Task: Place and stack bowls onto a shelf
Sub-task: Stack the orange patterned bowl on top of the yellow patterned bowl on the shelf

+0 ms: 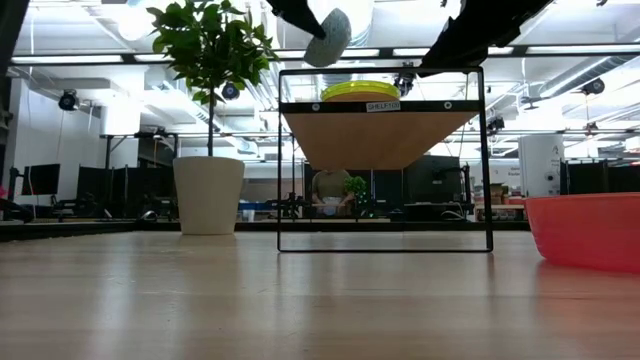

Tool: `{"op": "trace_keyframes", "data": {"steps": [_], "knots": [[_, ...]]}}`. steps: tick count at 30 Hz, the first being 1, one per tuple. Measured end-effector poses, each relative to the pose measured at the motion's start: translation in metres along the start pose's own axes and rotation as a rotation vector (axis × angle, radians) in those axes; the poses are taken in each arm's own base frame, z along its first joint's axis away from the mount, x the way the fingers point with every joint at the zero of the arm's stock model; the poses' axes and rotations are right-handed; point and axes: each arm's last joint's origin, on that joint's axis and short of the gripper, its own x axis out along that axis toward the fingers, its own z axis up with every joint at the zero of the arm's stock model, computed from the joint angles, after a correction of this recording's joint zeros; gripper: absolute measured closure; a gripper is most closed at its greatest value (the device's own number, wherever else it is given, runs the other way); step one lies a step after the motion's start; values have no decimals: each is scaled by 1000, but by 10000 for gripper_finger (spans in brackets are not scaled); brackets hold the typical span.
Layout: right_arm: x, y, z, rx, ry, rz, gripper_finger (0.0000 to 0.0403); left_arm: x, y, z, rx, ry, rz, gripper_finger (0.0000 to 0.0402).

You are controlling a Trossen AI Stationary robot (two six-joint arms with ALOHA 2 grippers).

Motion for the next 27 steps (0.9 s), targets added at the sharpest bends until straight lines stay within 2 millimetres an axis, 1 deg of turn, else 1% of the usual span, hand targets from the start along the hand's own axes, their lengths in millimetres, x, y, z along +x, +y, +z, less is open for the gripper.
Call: {"op": "trace_keyframes", "data": {"steps": [5, 7, 11, 14, 18, 27], "knots": [[0, 0, 0, -3, -1, 1, 271, 24, 4, -3, 10, -3, -1, 401], [0, 0, 0, -3, -1, 1, 271, 38, 4, -6, 28, 10, -10, 401], [0, 0, 0, -3, -2, 1, 271, 67, 6, -15, 31, 53, -17, 401], [0, 0, 0, -3, -1, 1, 271, 81, 6, -22, 26, 91, -31, 401], [0, 0, 0, -4, 0, 1, 271, 92, 8, -26, 25, 109, -32, 401], [0, 0, 0, -10, -2, 0, 271, 104, 9, -31, 37, 109, -49, 397]]}}
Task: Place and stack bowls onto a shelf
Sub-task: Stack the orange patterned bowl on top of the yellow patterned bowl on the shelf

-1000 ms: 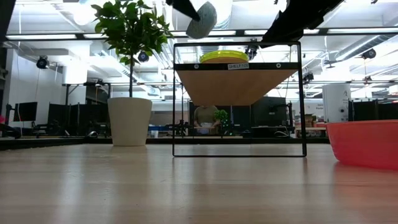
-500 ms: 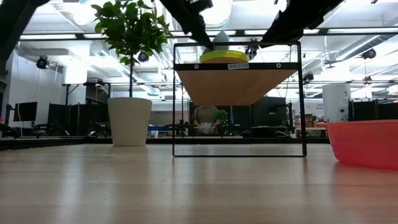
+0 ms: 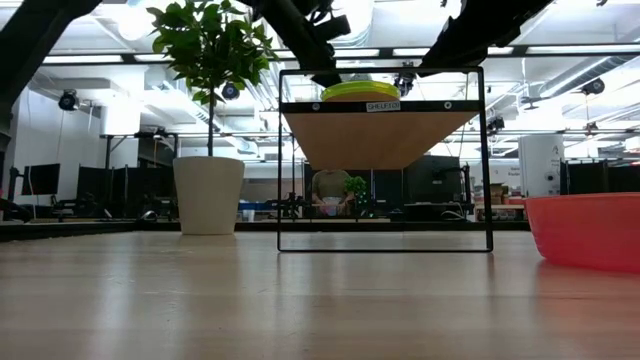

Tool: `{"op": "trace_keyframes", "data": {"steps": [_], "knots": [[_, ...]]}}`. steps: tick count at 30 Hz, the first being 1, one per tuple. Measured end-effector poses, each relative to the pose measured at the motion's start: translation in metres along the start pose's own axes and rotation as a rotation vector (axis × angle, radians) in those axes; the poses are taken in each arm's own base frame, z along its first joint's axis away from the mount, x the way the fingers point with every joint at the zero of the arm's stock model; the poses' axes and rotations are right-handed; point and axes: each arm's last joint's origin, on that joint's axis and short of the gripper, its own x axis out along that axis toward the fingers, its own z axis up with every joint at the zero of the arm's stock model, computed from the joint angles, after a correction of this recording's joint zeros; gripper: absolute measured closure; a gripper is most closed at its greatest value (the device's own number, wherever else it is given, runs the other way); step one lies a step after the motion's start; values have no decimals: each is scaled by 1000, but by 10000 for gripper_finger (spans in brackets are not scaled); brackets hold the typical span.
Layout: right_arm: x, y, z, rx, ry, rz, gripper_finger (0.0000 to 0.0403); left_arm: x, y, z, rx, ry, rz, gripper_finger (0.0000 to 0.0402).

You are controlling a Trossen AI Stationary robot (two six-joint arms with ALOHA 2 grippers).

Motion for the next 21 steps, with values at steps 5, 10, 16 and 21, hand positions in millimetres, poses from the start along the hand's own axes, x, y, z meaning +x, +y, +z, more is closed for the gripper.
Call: {"op": "trace_keyframes", "data": {"steps": [5, 10, 16, 21], "knots": [[0, 0, 0, 0, 0, 0, 271, 4, 1, 1, 13, -25, 1, 395], [0, 0, 0, 0, 0, 0, 271, 4, 1, 1, 20, -27, 4, 394], [0, 0, 0, -2, 0, 0, 271, 4, 0, 0, -6, -10, -9, 394], [0, 0, 0, -8, 0, -1, 271, 4, -3, -2, -21, 19, -33, 393]]}}
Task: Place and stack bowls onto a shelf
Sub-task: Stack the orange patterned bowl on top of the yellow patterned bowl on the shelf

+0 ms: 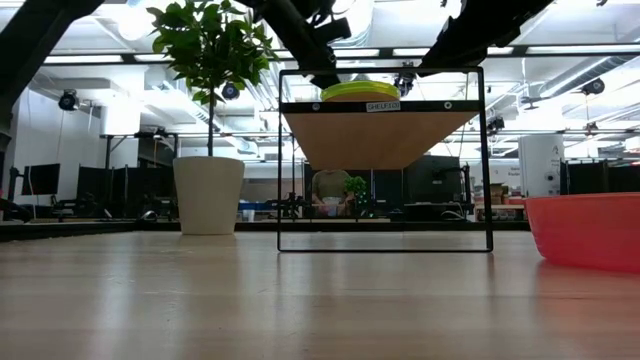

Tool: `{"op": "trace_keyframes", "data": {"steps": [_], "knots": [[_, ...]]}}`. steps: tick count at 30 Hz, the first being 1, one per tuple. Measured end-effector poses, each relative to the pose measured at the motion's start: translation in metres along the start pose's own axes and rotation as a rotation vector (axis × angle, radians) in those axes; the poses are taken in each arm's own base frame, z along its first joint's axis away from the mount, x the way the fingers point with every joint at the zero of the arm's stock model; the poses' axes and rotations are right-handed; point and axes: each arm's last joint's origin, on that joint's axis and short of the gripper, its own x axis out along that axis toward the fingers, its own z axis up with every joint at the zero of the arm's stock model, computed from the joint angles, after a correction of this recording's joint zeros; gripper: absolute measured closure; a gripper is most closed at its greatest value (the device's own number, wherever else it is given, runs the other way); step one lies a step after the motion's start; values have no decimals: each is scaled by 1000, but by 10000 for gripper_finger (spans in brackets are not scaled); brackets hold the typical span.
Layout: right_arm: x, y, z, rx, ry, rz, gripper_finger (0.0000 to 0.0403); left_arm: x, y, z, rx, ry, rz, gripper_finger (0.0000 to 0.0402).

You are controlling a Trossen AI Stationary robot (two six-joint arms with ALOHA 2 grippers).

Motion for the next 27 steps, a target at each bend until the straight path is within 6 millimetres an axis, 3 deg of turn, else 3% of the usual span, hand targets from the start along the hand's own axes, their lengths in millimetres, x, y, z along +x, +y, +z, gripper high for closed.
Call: {"op": "trace_keyframes", "data": {"steps": [10, 27], "knots": [[0, 0, 0, 0, 0, 0, 271, -5, -11, 7, 19, -11, -57, 382], [0, 0, 0, 0, 0, 0, 271, -28, -4, 24, -4, -74, -18, 299]]}}
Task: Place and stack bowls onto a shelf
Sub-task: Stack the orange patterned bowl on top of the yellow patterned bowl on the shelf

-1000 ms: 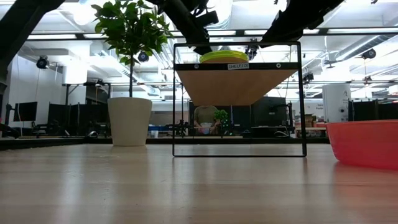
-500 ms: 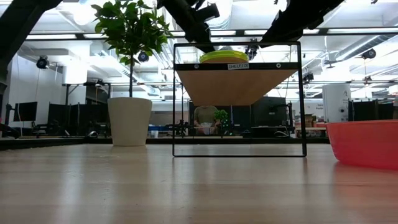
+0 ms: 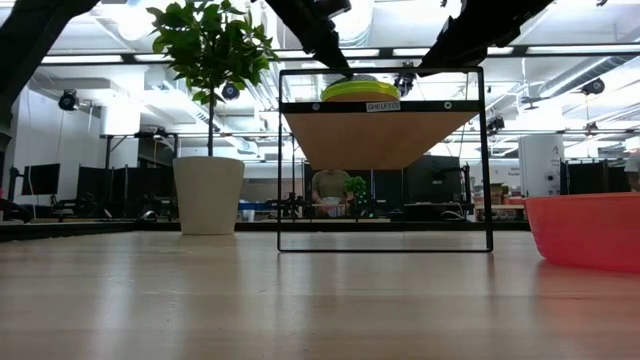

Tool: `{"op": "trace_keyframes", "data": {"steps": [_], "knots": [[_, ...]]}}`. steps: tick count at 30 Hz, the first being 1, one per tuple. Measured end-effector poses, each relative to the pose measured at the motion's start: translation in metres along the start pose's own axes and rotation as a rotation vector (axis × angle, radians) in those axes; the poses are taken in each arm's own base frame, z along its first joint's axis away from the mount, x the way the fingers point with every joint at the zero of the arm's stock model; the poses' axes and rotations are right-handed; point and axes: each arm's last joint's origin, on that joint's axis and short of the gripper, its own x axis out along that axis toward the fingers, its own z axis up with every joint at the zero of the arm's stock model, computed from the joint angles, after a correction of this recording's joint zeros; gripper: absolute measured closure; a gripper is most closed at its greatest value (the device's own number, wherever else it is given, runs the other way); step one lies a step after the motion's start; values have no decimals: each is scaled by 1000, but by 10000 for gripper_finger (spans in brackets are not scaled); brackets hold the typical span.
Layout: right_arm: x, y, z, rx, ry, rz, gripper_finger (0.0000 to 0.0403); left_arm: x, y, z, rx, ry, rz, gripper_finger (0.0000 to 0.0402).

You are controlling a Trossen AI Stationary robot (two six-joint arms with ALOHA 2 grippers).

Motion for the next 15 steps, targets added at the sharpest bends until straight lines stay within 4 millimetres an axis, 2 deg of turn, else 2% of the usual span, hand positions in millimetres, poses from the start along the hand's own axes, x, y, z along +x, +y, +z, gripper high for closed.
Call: {"op": "trace_keyframes", "data": {"steps": [8, 15], "knots": [[0, 0, 0, 7, 0, 0, 271, 1, -4, -5, -3, 54, -37, 310], [0, 0, 0, 7, 0, -1, 271, 12, -5, -9, -1, 36, -23, 332]]}}
